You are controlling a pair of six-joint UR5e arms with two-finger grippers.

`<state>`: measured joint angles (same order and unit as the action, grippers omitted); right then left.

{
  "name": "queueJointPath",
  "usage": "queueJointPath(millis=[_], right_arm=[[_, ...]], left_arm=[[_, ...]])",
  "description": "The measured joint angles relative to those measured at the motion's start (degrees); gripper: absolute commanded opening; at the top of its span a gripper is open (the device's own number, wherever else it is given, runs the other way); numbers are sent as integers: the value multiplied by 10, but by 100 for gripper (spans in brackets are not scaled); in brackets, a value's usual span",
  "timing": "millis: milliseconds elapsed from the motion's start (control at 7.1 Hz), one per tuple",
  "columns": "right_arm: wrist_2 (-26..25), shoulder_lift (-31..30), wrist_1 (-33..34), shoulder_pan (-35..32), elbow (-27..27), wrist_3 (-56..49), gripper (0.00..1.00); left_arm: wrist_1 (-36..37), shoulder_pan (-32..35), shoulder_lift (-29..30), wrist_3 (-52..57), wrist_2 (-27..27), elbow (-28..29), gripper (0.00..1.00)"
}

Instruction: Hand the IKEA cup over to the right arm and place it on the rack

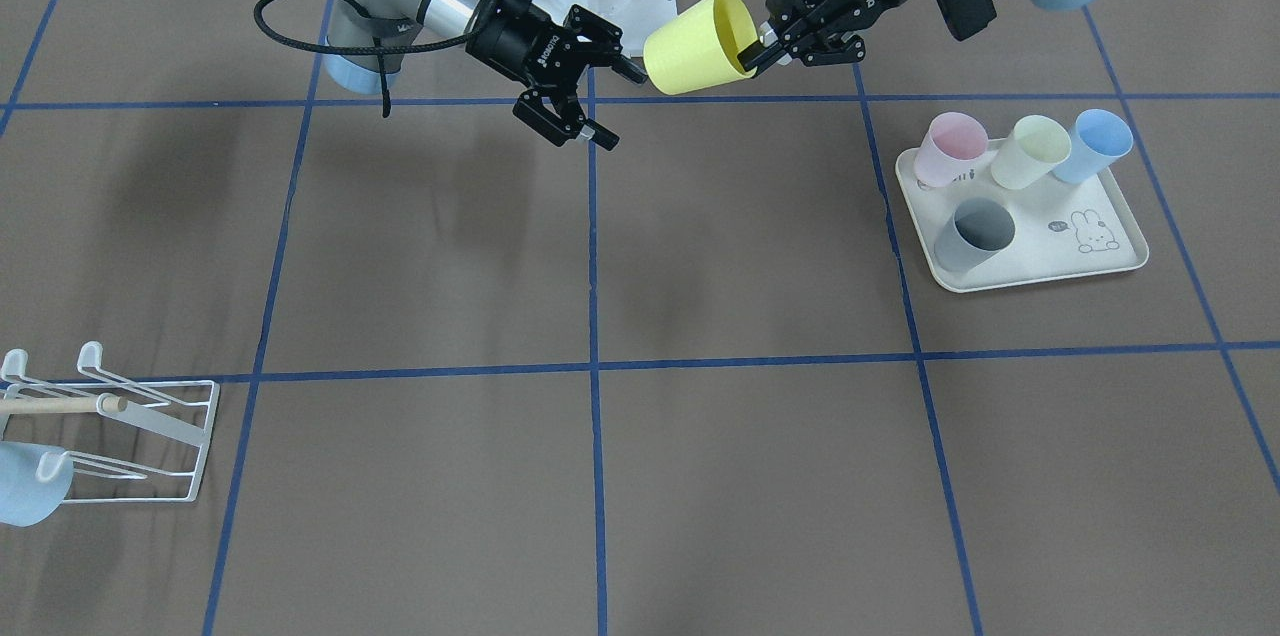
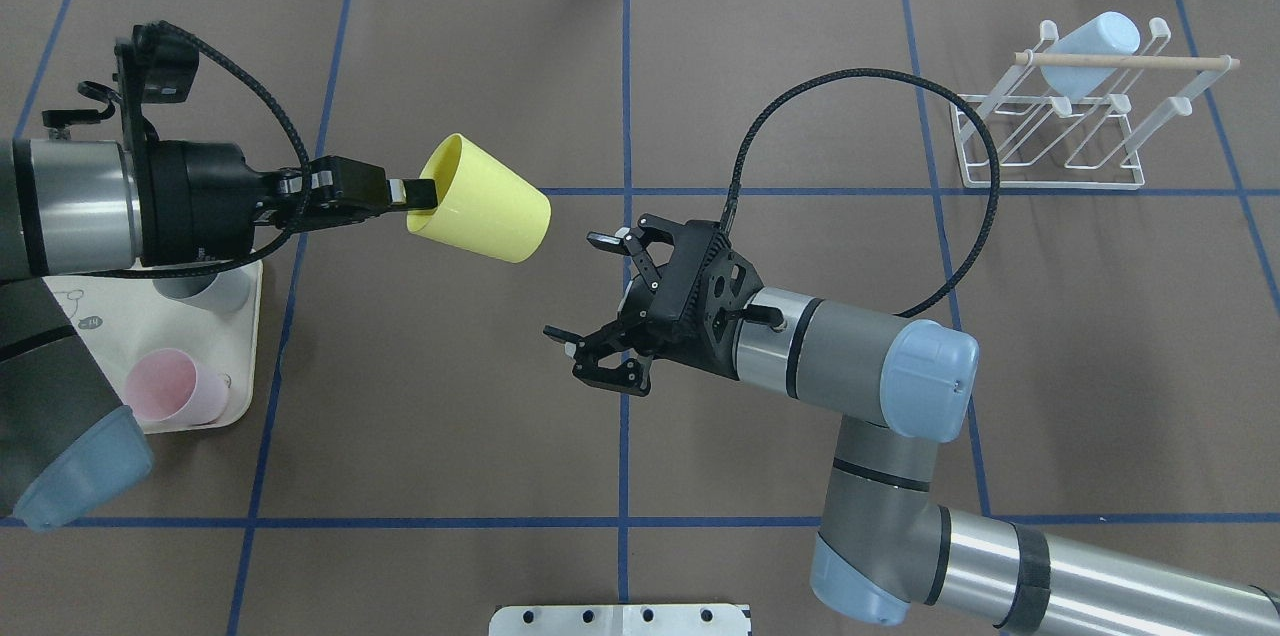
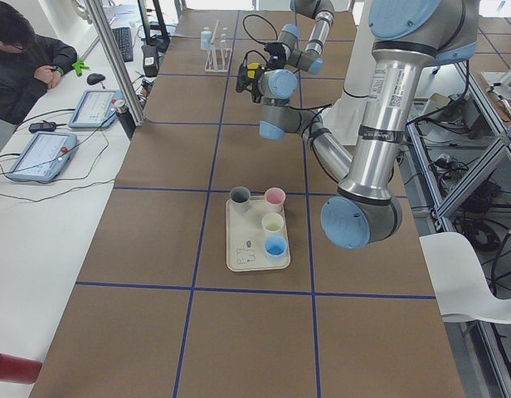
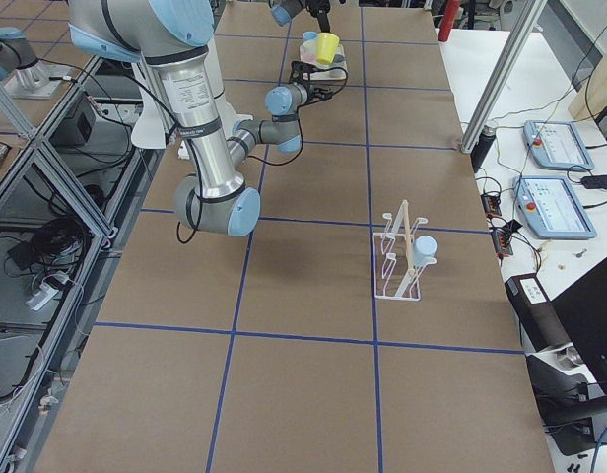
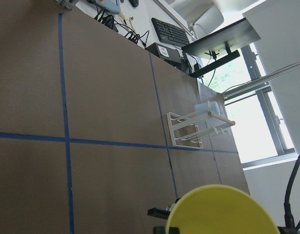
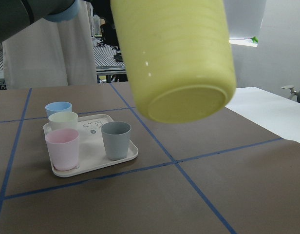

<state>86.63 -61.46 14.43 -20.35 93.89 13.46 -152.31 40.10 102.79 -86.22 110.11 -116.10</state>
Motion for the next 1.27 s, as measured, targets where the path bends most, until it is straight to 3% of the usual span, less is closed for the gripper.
queueJointPath(millis=[1267], right_arm=[[0,2,-3,7,8,-15,99]], left_arm=[[0,-80,24,1,-64,47,0]])
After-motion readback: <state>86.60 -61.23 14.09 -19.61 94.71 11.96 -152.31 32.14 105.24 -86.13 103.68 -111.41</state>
